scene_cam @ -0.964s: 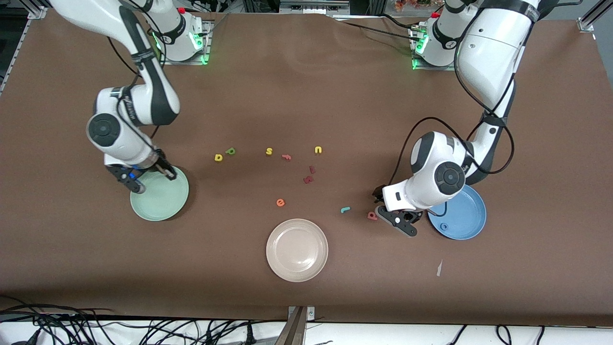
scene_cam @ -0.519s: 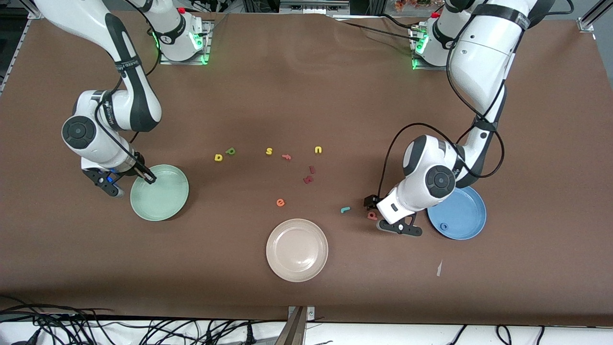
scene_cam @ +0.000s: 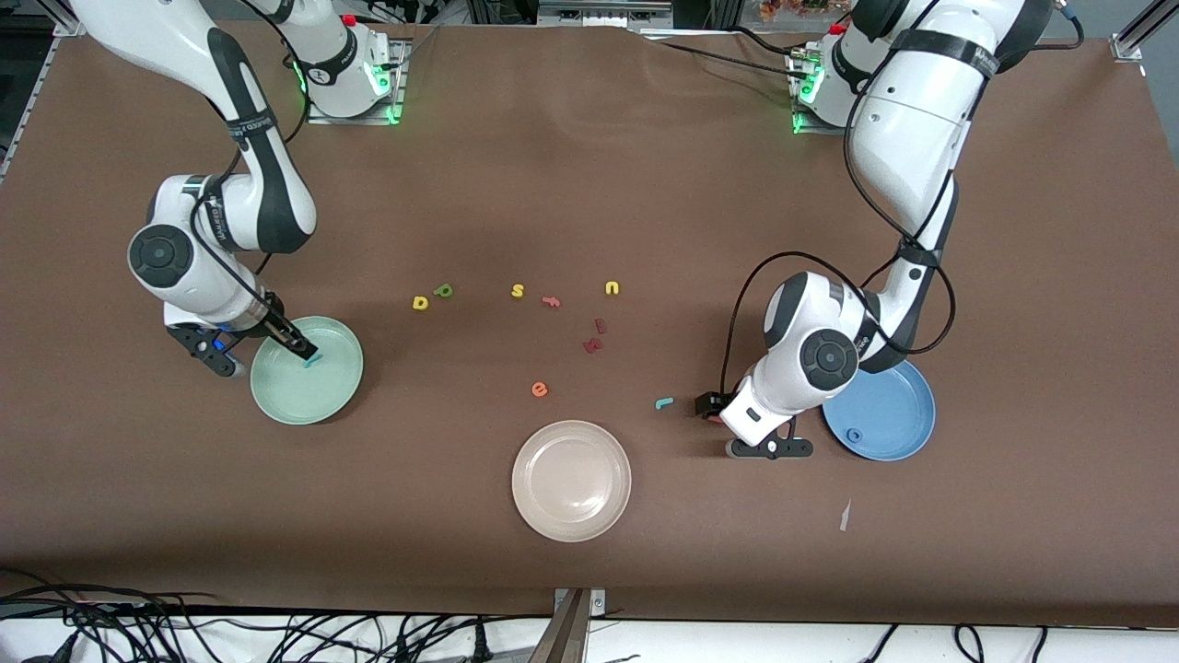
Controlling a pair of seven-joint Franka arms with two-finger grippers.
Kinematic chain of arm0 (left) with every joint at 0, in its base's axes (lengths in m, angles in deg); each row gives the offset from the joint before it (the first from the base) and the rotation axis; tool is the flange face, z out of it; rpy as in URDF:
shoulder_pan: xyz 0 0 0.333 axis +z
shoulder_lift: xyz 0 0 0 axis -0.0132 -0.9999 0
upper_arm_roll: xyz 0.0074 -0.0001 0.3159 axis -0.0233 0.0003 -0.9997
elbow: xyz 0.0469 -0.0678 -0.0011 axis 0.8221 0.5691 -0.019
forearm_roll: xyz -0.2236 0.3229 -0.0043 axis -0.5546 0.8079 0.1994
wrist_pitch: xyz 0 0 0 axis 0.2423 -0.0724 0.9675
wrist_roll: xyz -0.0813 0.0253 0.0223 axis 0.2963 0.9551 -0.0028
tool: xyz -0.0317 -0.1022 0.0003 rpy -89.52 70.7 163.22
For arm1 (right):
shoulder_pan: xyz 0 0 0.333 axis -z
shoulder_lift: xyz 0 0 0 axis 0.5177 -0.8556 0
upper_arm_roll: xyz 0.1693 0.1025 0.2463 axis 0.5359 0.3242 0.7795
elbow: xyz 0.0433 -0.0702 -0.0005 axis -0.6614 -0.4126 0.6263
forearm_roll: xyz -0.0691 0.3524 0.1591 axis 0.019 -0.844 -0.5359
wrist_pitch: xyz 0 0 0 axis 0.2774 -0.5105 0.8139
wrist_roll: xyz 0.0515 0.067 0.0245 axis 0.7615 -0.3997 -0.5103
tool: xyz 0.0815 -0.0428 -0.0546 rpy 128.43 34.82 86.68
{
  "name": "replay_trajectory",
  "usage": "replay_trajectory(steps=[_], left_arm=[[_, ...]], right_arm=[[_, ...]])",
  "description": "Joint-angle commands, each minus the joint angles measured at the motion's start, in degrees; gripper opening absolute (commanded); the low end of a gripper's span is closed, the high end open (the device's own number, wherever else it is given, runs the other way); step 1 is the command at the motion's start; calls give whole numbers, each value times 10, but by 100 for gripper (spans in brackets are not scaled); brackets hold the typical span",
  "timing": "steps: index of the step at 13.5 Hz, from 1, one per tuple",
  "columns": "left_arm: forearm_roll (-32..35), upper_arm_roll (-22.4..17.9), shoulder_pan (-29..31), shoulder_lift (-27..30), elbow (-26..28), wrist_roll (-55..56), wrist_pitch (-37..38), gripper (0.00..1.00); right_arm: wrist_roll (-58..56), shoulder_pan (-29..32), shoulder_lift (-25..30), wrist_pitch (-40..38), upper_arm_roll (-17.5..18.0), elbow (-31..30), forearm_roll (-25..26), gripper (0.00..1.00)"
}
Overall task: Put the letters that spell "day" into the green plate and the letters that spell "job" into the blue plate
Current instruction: 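Grasp the pink a with the left gripper while the right gripper grasps yellow a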
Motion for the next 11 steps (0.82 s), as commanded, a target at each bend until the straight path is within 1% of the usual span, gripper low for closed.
replay_trajectory(steps=[1, 4, 6, 7, 9, 11], left_arm=[[16, -29, -37, -19, -30, 37, 7, 99], [16, -30, -43, -26, -30, 44, 6, 92], [16, -34, -52, -29, -29, 56, 6, 89], [17, -40, -57, -31, -30, 57, 6, 85], [38, -48, -67, -31, -29, 59, 5, 75], [41, -49, -68, -39, -30, 71, 2, 70]], right_arm=[[68, 1, 18, 1, 42, -29, -2, 99], [149, 0, 17, 7, 84, -39, -22, 99], [183, 0, 14, 9, 99, -46, -38, 99], [197, -1, 11, 15, 106, -48, -51, 99], [238, -4, 10, 65, 123, -77, -79, 99], [285, -10, 5, 90, 137, -88, -80, 99]])
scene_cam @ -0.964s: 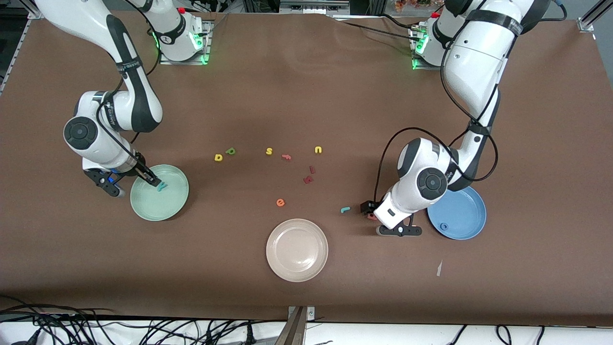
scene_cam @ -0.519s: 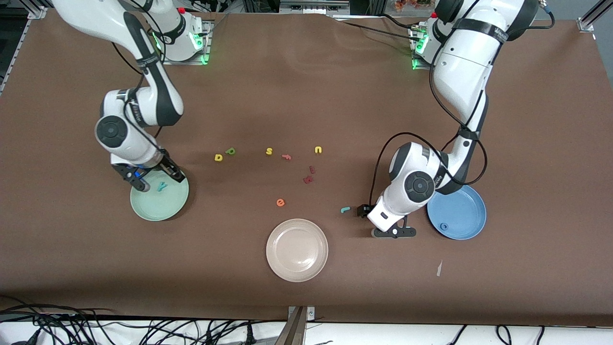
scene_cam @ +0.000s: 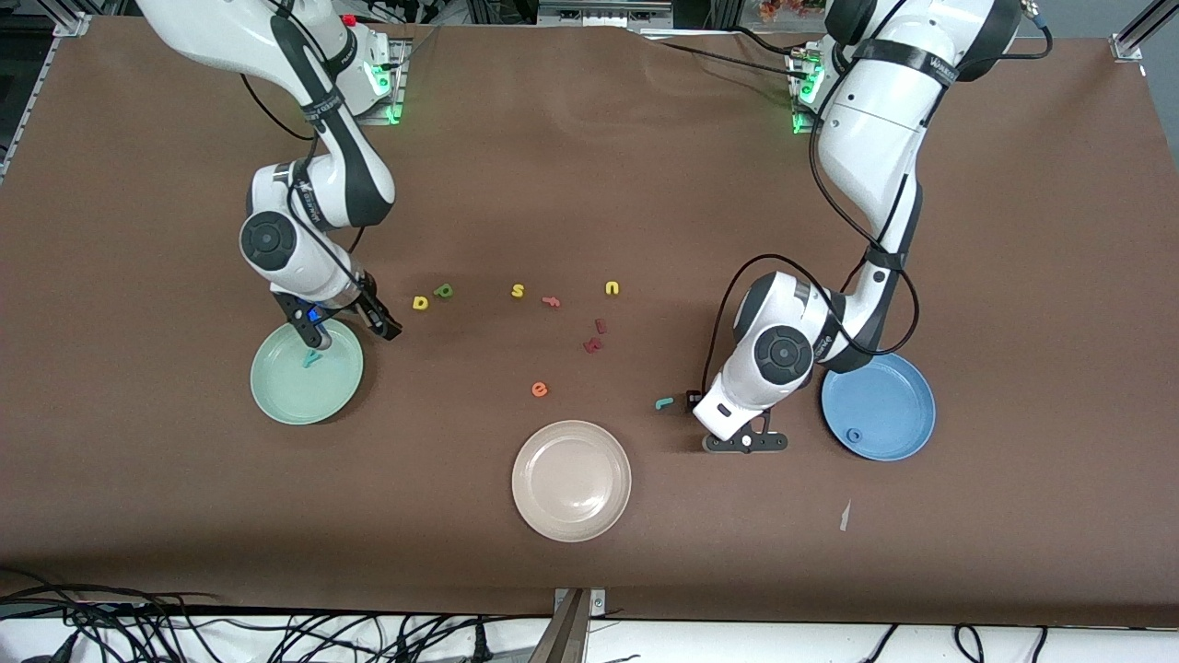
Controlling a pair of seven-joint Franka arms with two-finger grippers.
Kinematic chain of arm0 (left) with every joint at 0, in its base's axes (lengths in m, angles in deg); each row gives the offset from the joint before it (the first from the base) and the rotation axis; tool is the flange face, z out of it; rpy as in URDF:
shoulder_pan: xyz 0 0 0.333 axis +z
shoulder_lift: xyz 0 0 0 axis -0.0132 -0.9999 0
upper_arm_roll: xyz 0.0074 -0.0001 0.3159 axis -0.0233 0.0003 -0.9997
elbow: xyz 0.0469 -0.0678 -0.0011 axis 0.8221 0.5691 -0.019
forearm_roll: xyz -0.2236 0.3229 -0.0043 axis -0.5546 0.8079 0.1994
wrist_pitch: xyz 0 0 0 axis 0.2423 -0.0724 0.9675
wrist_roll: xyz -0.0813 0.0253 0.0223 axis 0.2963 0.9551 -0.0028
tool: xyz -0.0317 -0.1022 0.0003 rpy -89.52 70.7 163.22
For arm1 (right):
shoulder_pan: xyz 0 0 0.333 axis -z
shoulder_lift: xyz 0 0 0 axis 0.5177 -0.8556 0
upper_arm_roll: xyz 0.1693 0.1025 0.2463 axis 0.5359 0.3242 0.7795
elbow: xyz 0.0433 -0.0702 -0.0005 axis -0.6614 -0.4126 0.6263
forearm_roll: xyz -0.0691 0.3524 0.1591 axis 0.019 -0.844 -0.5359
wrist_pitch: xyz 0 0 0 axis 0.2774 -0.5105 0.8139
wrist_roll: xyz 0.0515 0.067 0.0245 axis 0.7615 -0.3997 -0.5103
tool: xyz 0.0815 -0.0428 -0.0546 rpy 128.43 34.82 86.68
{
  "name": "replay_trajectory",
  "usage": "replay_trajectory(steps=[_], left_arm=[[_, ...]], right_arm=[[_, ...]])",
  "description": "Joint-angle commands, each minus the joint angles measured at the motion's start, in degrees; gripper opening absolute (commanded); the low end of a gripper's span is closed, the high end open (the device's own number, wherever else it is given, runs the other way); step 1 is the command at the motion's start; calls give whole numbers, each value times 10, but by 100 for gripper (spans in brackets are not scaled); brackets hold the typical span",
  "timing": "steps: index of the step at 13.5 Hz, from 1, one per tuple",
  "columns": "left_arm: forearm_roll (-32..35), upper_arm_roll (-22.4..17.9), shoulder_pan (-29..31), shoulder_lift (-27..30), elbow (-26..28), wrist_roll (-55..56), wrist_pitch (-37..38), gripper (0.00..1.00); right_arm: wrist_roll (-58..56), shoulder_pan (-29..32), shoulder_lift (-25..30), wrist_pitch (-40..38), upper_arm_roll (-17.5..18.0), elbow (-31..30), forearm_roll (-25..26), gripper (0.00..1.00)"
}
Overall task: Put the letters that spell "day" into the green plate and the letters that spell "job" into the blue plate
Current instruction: 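Grasp the pink a with the left gripper while the right gripper grasps yellow a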
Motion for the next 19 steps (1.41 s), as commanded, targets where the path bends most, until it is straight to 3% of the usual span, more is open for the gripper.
replay_trajectory(steps=[1, 4, 10, 11, 13, 17, 18, 19], left_arm=[[23, -12, -10, -18, -19, 20, -1, 68], [23, -12, -10, -19, -19, 21, -1, 59], [32, -12, -11, -18, -19, 20, -1, 28], [33, -12, -11, -18, -19, 20, -1, 23], [41, -12, -9, -16, -19, 17, -1, 20], [48, -12, -6, -13, -19, 9, -1, 15], [49, -12, -6, -12, -19, 7, -1, 12], [50, -12, -5, -9, -19, 1, 1, 10]], right_arm=[[46, -10, 2, 31, 12, -21, -12, 99], [63, -24, -17, 55, 13, -22, -12, 99], [75, -37, -45, 82, 13, -23, -13, 98], [81, -37, -45, 82, 13, -23, -13, 92], [116, -39, -45, 82, 13, -23, -11, 60], [126, -44, -45, 83, 13, -22, -11, 10], [126, -44, -45, 82, 13, -22, -11, 0], [125, -44, -44, 82, 13, -22, -11, 0]])
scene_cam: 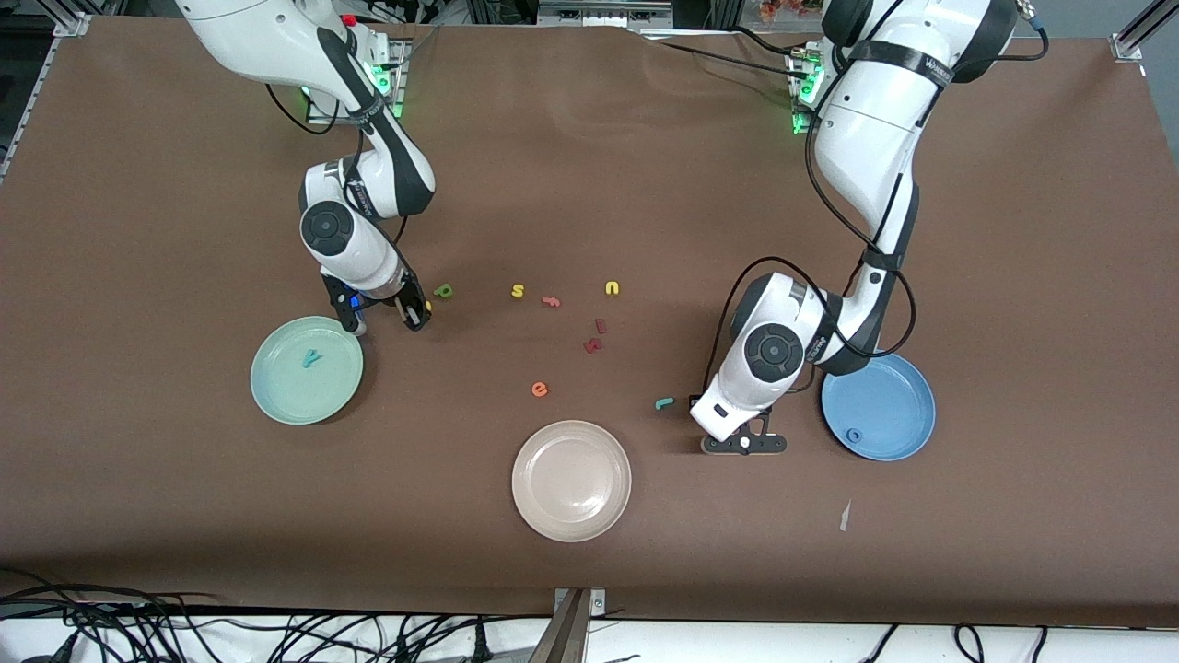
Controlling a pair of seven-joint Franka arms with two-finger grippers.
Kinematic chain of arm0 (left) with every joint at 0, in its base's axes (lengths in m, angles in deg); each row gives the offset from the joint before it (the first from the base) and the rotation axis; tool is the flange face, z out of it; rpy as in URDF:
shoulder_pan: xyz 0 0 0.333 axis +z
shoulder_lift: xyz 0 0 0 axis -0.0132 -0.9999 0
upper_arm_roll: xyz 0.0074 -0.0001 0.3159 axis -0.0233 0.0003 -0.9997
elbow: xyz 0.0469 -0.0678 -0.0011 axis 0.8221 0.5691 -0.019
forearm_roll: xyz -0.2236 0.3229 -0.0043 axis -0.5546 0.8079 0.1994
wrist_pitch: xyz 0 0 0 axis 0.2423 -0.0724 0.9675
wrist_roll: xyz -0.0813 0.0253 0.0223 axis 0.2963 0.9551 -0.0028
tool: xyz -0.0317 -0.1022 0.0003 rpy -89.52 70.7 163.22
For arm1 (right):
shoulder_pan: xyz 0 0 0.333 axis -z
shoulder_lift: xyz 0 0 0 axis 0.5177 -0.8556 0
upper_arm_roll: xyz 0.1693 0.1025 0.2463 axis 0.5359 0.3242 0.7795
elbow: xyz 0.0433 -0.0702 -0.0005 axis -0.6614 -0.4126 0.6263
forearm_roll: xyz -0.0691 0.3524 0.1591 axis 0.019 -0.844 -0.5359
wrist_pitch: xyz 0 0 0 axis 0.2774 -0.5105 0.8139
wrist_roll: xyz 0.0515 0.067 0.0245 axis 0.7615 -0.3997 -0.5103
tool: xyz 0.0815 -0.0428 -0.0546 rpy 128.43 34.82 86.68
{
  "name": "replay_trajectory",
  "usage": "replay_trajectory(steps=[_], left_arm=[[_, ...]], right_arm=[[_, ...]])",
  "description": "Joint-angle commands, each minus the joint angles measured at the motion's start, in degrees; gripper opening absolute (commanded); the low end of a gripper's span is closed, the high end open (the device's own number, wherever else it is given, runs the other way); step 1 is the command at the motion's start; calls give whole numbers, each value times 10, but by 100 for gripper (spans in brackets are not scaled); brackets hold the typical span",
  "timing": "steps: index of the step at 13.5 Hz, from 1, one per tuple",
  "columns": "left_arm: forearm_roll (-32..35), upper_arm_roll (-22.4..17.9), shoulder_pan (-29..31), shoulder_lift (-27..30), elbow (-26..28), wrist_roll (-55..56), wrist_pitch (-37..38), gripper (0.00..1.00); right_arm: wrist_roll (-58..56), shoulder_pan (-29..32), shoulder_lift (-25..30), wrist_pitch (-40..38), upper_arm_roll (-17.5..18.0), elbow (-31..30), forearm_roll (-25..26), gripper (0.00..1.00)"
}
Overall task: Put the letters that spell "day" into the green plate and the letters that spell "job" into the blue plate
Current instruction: 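Grasp the pink a with the left gripper while the right gripper grasps yellow a, then drop pink a on the blue plate while the right gripper drops yellow a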
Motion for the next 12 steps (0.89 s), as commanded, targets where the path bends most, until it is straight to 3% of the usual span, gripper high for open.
replay_trajectory(steps=[1, 4, 7, 10, 12], left_arm=[[20, -8, 1, 4, -11, -27, 8, 7], [28, -14, 44, 35, -9, -181, 42, 6], [26, -12, 97, 74, 19, -318, 81, 5], [20, -6, 149, 123, 94, -397, 87, 5], [20, -5, 181, 154, 152, -430, 61, 6]], right_arm=[[7, -6, -6, 6, 0, -4, -7, 0], [-3, -5, 23, -23, -14, 10, 6, 0], [-37, -1, 25, -81, -77, 56, 64, 0], [-121, 3, 35, -82, -133, 58, 65, 0], [-155, 13, 36, -81, -142, 54, 64, 0]])
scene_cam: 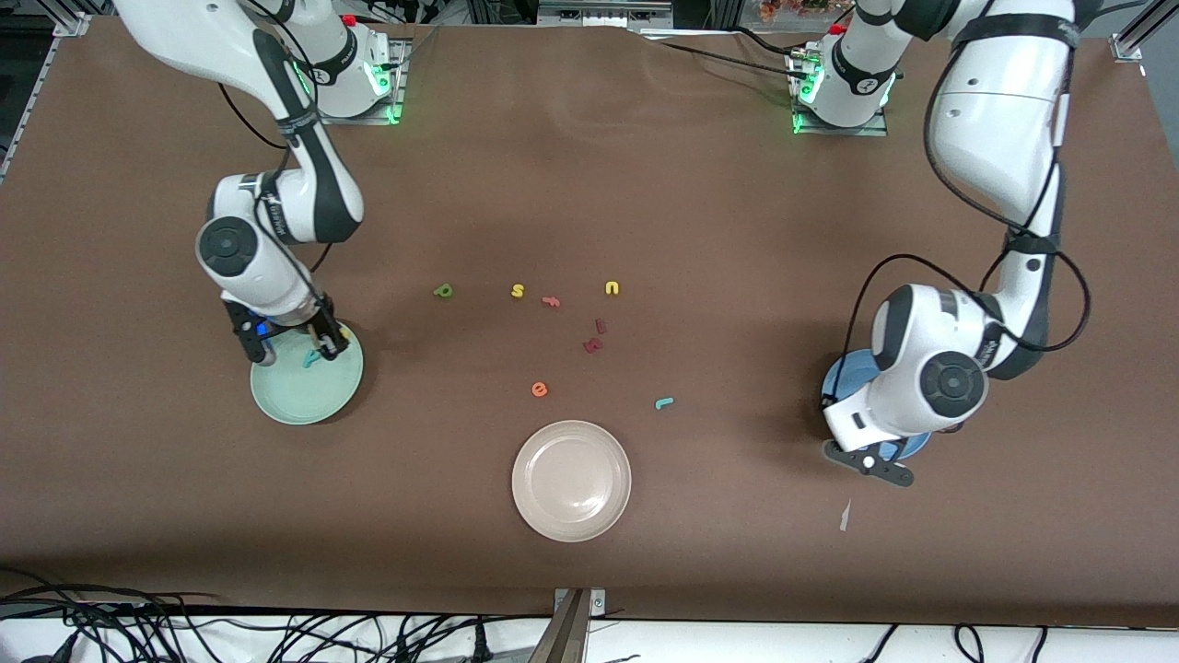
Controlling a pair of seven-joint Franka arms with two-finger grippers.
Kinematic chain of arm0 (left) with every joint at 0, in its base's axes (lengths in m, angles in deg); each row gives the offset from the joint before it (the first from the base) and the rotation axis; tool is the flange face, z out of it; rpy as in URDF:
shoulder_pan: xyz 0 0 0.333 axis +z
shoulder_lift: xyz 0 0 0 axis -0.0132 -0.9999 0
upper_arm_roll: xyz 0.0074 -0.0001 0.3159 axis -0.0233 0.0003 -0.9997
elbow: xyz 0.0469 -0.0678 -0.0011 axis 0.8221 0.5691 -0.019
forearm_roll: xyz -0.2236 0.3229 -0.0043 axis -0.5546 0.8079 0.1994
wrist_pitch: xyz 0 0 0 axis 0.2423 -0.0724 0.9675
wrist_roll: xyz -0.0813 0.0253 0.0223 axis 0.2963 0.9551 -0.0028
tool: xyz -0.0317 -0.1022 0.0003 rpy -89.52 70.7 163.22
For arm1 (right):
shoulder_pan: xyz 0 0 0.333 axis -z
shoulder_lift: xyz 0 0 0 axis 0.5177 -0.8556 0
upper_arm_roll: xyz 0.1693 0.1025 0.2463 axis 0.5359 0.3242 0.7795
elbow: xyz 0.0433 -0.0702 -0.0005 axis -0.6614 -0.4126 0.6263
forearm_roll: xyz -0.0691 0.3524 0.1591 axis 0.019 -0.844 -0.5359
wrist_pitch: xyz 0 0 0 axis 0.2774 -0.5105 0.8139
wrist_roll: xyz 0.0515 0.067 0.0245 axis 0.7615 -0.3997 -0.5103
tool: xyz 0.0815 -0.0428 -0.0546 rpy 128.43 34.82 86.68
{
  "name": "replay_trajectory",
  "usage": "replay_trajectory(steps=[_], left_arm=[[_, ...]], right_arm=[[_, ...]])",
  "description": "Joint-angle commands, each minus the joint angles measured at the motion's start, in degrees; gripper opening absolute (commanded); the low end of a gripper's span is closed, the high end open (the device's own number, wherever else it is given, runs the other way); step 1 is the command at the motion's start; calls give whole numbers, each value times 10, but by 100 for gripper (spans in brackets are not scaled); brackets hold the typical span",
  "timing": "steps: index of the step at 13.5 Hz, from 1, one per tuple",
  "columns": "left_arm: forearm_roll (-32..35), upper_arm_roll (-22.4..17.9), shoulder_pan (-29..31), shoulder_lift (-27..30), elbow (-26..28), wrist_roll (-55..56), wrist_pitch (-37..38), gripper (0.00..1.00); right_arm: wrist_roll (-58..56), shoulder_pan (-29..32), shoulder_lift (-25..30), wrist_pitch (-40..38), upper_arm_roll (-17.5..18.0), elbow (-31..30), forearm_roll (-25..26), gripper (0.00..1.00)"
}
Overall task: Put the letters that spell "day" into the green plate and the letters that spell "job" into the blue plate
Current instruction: 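Drop pink a on the blue plate while the right gripper drops yellow a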
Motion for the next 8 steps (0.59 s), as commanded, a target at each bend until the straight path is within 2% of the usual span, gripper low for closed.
replay_trajectory(steps=[1, 2, 3, 4, 5, 7, 8], left_arm=[[4, 11, 43, 70, 128, -60, -63, 5], [4, 14, 53, 77, 159, -68, -95, 9], [3, 18, 56, 76, 161, -58, -91, 49], [-9, 20, 56, 75, 158, -47, -84, 99], [-34, 20, 47, 76, 149, -34, -67, 100], [-48, 20, 26, 76, 117, 36, -25, 100], [-48, 20, 10, 75, 97, 82, -7, 100]], right_arm=[[-23, 9, 4, -6, -3, -7, 6, 0], [-22, 9, 2, -3, -3, -7, 2, 26], [-21, 9, 2, -4, -3, -7, 2, 60], [-20, 9, 3, -6, -2, -7, 2, 69], [-17, 9, 4, -7, -2, -7, 2, 83], [-12, 8, 6, -8, 4, -8, 2, 89], [-10, 8, 8, -9, 12, -8, 1, 99]])
